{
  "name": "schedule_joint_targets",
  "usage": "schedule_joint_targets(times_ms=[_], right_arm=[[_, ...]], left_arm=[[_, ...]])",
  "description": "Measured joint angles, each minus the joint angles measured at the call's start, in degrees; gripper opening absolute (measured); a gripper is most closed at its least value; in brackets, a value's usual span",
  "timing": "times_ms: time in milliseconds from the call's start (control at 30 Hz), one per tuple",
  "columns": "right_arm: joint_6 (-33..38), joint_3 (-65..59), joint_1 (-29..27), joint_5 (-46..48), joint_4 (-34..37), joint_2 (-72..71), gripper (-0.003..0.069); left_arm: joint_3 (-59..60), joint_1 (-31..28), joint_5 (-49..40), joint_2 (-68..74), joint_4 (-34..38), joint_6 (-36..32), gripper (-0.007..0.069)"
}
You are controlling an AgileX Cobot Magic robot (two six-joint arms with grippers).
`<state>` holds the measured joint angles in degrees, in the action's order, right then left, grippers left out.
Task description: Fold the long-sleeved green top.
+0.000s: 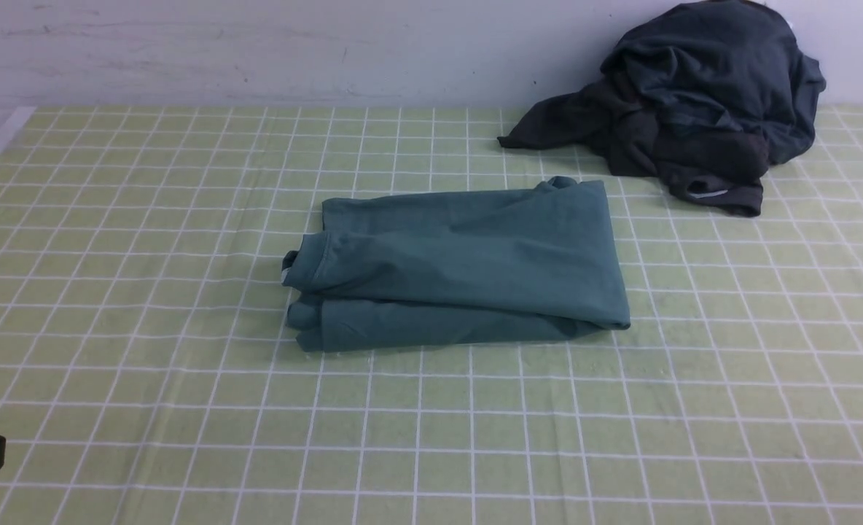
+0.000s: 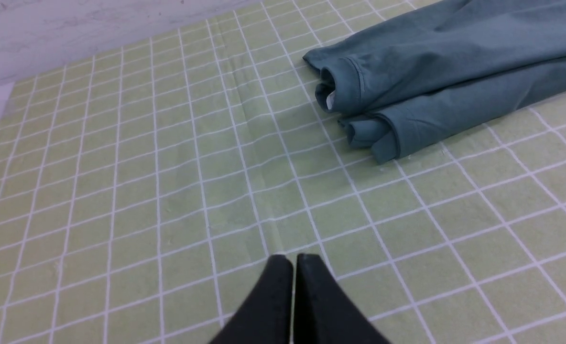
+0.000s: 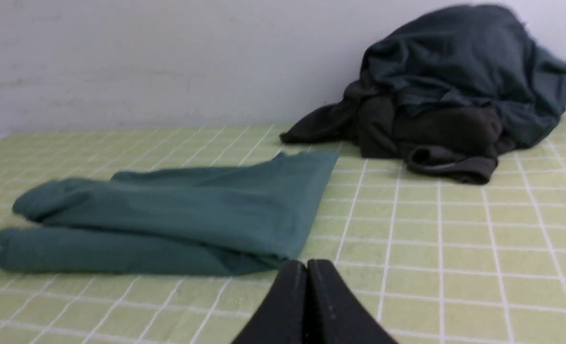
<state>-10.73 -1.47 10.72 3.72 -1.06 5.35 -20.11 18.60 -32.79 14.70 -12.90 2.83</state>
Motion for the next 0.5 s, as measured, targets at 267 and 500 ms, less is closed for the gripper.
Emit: schedule_joint_targets(times_ms=[267,500], right_arm=[[10.39,-0.05,-8.99,3.76,6.03,-5.94,-0.0010],[11.71,-0.05,-12.59,12.35,6.35,-5.94,-0.0010]], left_arm=[[0.00,0.00,0.00,0.05,0.00,0.00,-0.0004],[0.00,0.00,-0.06,0.05,0.01,0.00,-0.0004]])
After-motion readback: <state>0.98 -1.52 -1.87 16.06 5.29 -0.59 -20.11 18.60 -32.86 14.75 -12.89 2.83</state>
